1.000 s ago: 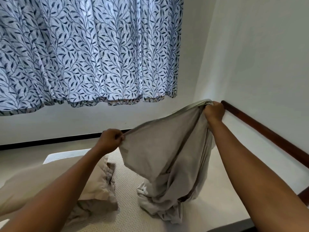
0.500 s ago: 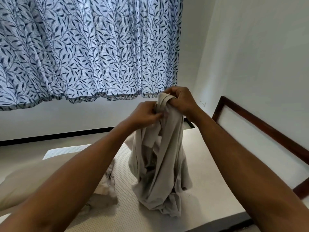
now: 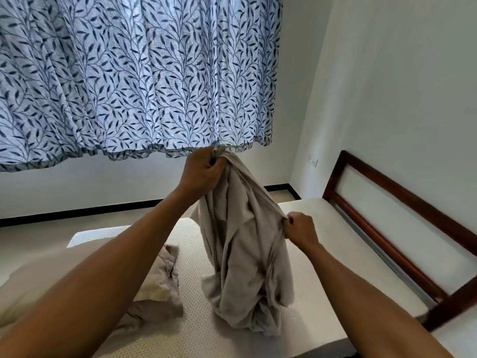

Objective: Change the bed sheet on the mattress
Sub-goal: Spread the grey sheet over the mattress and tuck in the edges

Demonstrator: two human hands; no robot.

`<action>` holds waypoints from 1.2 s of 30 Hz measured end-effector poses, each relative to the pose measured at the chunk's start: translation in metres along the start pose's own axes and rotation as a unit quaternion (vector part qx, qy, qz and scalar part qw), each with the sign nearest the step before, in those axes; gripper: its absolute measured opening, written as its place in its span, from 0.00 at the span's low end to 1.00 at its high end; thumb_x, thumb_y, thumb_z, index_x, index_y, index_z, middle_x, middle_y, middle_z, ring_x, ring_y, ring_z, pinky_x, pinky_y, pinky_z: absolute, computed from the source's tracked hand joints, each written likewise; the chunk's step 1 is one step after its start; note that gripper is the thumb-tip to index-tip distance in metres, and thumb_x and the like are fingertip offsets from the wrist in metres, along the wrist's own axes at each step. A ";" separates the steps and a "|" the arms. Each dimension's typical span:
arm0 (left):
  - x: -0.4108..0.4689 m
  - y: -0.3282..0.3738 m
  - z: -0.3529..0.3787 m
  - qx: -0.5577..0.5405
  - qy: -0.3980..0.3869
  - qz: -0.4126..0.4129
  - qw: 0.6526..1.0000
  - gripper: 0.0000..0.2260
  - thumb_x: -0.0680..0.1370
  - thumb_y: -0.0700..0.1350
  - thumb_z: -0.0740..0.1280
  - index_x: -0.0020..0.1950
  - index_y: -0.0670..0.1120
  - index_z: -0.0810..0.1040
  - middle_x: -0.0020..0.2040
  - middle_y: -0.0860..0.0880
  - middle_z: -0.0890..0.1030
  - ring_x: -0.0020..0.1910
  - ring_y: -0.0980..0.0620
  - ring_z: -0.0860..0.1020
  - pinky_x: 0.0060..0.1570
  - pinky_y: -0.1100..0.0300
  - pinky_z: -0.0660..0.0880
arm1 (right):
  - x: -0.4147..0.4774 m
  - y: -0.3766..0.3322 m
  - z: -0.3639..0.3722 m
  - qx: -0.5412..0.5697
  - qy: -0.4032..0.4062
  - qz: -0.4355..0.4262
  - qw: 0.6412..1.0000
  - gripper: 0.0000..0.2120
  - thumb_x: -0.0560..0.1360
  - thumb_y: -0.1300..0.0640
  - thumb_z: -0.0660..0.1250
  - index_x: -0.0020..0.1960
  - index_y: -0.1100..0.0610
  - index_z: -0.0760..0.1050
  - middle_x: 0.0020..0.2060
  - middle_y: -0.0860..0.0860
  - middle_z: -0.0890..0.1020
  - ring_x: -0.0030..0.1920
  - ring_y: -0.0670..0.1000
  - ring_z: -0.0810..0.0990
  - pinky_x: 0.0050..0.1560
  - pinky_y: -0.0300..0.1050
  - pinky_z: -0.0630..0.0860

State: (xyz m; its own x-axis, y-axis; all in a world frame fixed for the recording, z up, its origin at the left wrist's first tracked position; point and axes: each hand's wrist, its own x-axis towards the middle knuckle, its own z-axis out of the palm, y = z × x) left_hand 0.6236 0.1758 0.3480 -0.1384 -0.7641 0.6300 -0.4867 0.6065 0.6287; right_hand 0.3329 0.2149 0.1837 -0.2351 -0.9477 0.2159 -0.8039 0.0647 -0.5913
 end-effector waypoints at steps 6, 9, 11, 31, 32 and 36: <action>-0.017 -0.047 -0.025 0.122 0.045 -0.084 0.988 0.21 0.82 0.47 0.65 0.29 0.43 0.69 0.27 0.44 0.72 0.33 0.39 0.76 0.34 0.54 0.61 | 0.066 -0.078 -0.090 0.150 0.244 0.022 0.958 0.10 0.79 0.63 0.58 0.47 0.60 0.78 0.45 0.56 0.83 0.50 0.56 0.80 0.45 0.38 0.68; -0.017 -0.050 -0.023 0.129 0.045 -0.089 0.987 0.21 0.82 0.47 0.66 0.31 0.40 0.71 0.28 0.42 0.73 0.32 0.39 0.75 0.34 0.53 0.62 | 0.089 -0.150 -0.154 0.221 0.342 -0.076 0.910 0.13 0.77 0.65 0.59 0.52 0.55 0.81 0.49 0.46 0.84 0.50 0.41 0.79 0.50 0.28 0.69; -0.010 -0.048 -0.019 0.130 0.048 -0.095 0.986 0.20 0.81 0.47 0.66 0.31 0.39 0.73 0.29 0.42 0.74 0.33 0.39 0.75 0.34 0.53 0.63 | 0.097 -0.176 -0.159 0.238 0.317 -0.077 0.915 0.09 0.80 0.61 0.60 0.49 0.54 0.79 0.44 0.46 0.83 0.46 0.44 0.80 0.47 0.36 0.73; -0.003 -0.003 0.004 0.002 -0.053 -0.073 0.996 0.16 0.75 0.49 0.62 0.36 0.38 0.76 0.33 0.39 0.77 0.33 0.52 0.70 0.35 0.55 0.64 | 0.015 -0.085 -0.019 0.050 -0.018 -0.149 0.987 0.04 0.69 0.55 0.74 0.41 0.51 0.79 0.33 0.47 0.82 0.33 0.45 0.78 0.39 0.43 0.74; -0.005 -0.004 0.001 -0.012 -0.040 -0.084 0.996 0.17 0.76 0.50 0.63 0.36 0.37 0.77 0.33 0.39 0.76 0.33 0.52 0.70 0.35 0.55 0.64 | 0.006 -0.061 -0.007 0.025 -0.037 -0.102 0.994 0.03 0.68 0.53 0.72 0.39 0.50 0.79 0.34 0.46 0.82 0.35 0.45 0.79 0.40 0.45 0.77; -0.002 -0.011 -0.014 -0.031 0.004 -0.104 0.994 0.21 0.77 0.52 0.64 0.33 0.37 0.71 0.28 0.47 0.67 0.29 0.55 0.65 0.32 0.57 0.60 | -0.016 -0.021 0.013 0.062 -0.119 -0.008 0.991 0.03 0.71 0.51 0.72 0.41 0.48 0.79 0.39 0.44 0.84 0.39 0.44 0.82 0.48 0.55 0.82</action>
State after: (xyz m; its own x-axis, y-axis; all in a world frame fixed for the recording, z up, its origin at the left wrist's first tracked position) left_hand 0.6411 0.1738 0.3458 -0.0342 -0.8725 0.4875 -0.4497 0.4490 0.7721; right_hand 0.3609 0.2249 0.1820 -0.0760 -0.9961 0.0444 -0.7302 0.0253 -0.6828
